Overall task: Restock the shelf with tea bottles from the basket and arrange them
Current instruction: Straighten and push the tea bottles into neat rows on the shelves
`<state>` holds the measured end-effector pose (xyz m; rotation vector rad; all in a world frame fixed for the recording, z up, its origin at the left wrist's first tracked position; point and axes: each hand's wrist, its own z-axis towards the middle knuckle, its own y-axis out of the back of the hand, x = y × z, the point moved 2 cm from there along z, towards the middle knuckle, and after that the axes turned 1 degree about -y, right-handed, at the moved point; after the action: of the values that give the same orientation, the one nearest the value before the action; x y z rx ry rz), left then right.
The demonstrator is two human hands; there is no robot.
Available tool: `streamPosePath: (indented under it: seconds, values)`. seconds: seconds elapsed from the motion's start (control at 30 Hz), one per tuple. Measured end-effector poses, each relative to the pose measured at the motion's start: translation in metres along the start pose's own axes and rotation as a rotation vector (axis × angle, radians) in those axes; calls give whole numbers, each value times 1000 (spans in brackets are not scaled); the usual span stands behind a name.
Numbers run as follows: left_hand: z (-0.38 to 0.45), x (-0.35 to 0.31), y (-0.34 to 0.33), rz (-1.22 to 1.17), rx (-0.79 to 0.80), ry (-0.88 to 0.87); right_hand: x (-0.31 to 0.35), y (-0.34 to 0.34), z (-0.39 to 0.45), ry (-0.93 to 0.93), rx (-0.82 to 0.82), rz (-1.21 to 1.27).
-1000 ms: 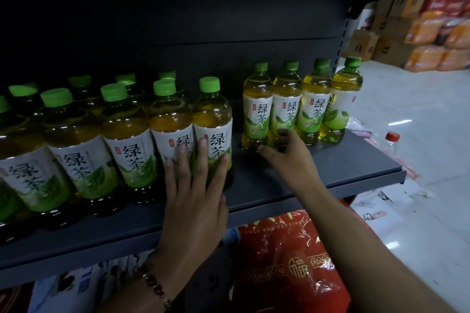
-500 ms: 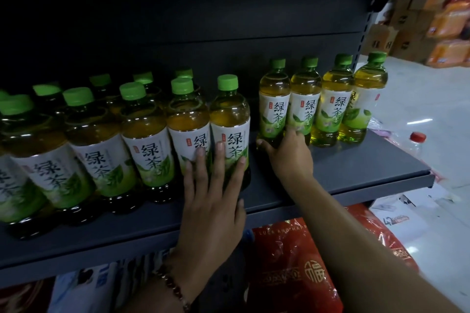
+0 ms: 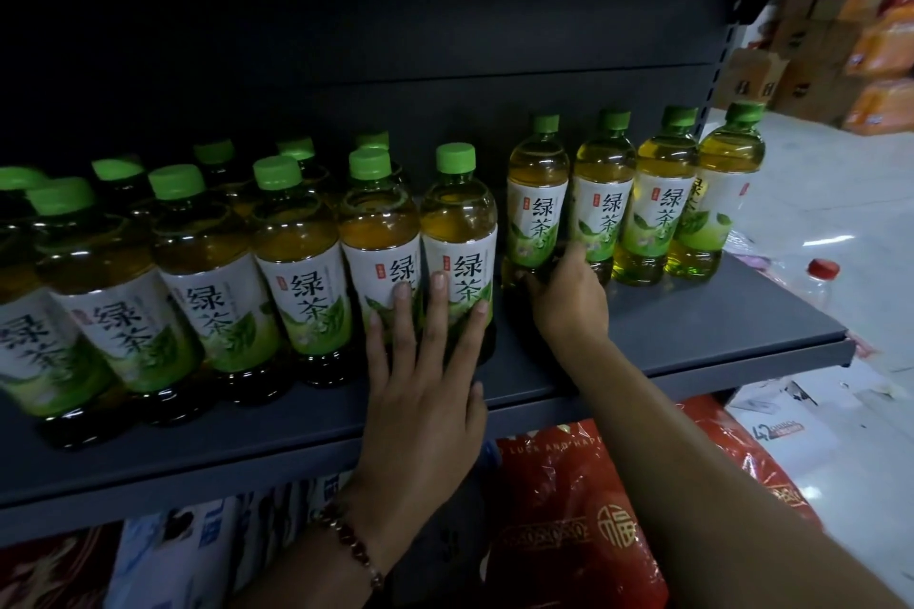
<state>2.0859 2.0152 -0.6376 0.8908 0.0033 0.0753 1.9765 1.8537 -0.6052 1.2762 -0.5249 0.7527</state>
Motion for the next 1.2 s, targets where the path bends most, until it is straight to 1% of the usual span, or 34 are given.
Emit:
streamPosePath:
  seconds: [0.13,0.37,0.77,1.03,1.2]
  values:
    - [-1,0,0,-6,-7,1,-1,3,1,24,26,28]
    - [-1,0,0,-3,-7,-1,-9,5,2,56,123,24]
    - [-1,1,-1,51,-13,-13,-18,32,-19,136,195,129]
    - [0,0,-1,78,13,-7,-20,41,-35,92,269,157]
    - [0,-1,0,79,16,-2,-17,43,-44,102,287,184]
